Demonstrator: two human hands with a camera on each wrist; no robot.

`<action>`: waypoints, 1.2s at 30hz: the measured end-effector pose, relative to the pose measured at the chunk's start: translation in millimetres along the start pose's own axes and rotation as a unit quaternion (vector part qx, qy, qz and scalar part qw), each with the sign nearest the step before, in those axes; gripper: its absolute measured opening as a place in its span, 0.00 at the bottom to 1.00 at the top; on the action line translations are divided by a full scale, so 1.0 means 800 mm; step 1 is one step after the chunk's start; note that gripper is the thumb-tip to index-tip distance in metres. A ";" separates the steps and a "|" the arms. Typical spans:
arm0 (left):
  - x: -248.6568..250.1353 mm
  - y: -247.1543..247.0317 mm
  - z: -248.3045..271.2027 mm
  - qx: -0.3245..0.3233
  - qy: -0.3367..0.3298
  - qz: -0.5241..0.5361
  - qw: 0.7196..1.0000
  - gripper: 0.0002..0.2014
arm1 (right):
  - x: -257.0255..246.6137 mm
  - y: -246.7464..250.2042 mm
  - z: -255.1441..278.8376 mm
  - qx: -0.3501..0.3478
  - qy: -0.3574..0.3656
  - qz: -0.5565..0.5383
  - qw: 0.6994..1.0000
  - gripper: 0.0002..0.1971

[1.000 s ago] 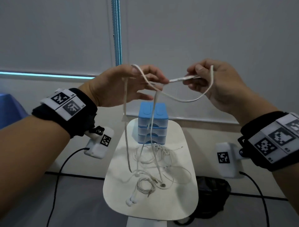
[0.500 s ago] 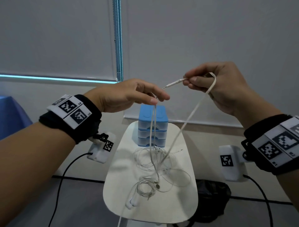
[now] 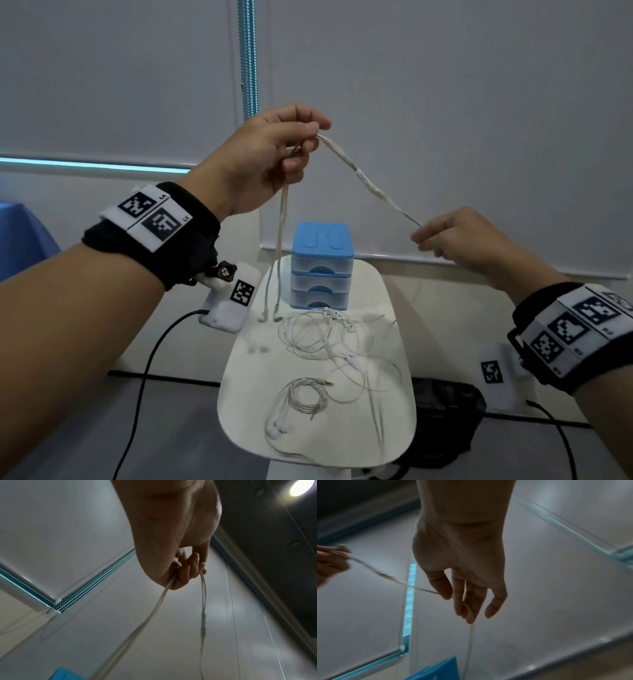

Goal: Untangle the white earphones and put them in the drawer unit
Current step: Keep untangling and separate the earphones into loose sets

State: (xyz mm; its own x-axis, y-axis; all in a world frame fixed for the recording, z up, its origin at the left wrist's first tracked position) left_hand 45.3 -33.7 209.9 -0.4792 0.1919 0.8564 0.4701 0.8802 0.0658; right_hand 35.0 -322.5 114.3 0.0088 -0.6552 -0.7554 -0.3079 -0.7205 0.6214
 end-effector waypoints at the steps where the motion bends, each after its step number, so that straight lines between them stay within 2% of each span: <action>1: 0.001 0.003 -0.001 0.006 0.003 0.011 1.000 0.09 | 0.018 0.001 -0.002 0.005 -0.034 -0.027 0.999 0.08; 3: 0.002 0.011 0.000 0.015 0.010 0.031 0.999 0.09 | 0.054 0.002 -0.006 0.023 -0.095 -0.078 0.992 0.08; 5: 0.001 0.018 0.002 0.028 0.016 0.045 0.998 0.10 | 0.087 0.001 -0.008 0.046 -0.134 -0.067 0.988 0.09; 6: 0.000 0.021 0.004 0.038 0.015 0.052 0.998 0.11 | 0.101 0.001 -0.008 0.055 -0.147 -0.046 0.986 0.12; 9: -0.005 0.031 0.009 0.077 -0.005 0.071 0.995 0.15 | 0.136 0.007 -0.011 0.071 -0.176 0.040 0.981 0.29; 11: -0.006 0.036 0.012 0.090 -0.021 0.085 0.992 0.16 | 0.146 0.017 -0.009 0.100 -0.188 0.051 0.976 0.33; 14: -0.006 0.040 0.016 0.089 -0.037 0.097 0.991 0.16 | 0.157 0.026 -0.002 0.133 -0.203 0.029 0.970 0.32; 17: -0.007 0.036 0.020 0.085 -0.037 0.091 0.991 0.16 | 0.154 0.014 0.003 0.126 -0.188 -0.061 0.972 0.22; 19: -0.008 0.029 0.022 0.077 -0.036 0.086 0.993 0.16 | 0.139 -0.003 0.009 0.072 -0.174 -0.098 0.977 0.14; 22: -0.013 0.020 0.026 0.066 -0.030 0.079 0.994 0.16 | 0.113 -0.036 0.023 -0.085 -0.154 0.003 0.984 0.12; 25: -0.017 0.013 0.031 0.057 -0.026 0.070 0.996 0.16 | 0.097 -0.059 0.036 -0.185 -0.117 0.199 0.955 0.14; 30: -0.026 0.002 0.042 0.037 -0.024 0.058 0.997 0.16 | 0.074 -0.138 0.087 -0.351 -0.002 0.222 0.910 0.06; 32: -0.034 -0.003 0.049 0.032 -0.018 0.059 0.998 0.16 | 0.077 -0.172 0.107 -0.372 0.035 0.243 0.895 0.10; 34: -0.042 -0.005 0.057 0.032 -0.008 0.058 0.998 0.16 | 0.084 -0.202 0.119 -0.365 0.053 0.261 0.892 0.13; 36: -0.049 -0.007 0.064 0.032 -0.002 0.054 0.998 0.16 | 0.088 -0.224 0.128 -0.351 0.072 0.269 0.894 0.12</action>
State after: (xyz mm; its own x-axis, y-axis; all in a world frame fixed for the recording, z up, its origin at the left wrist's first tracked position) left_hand 23.8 -23.7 150.3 -0.4324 0.2888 0.8542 0.4705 0.8804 -0.0595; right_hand -6.3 -216.3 -71.5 0.1781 -0.9358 -0.3042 0.3686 -0.2232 0.9024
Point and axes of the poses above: each hand's wrist, its own z-axis away from the middle knuckle, its own y-axis out of the back of the hand, x = y × z, the point moved 7 cm from there along -z, towards the middle knuckle, and after that the axes turned 3 degrees about -y, right-handed, at the moved point
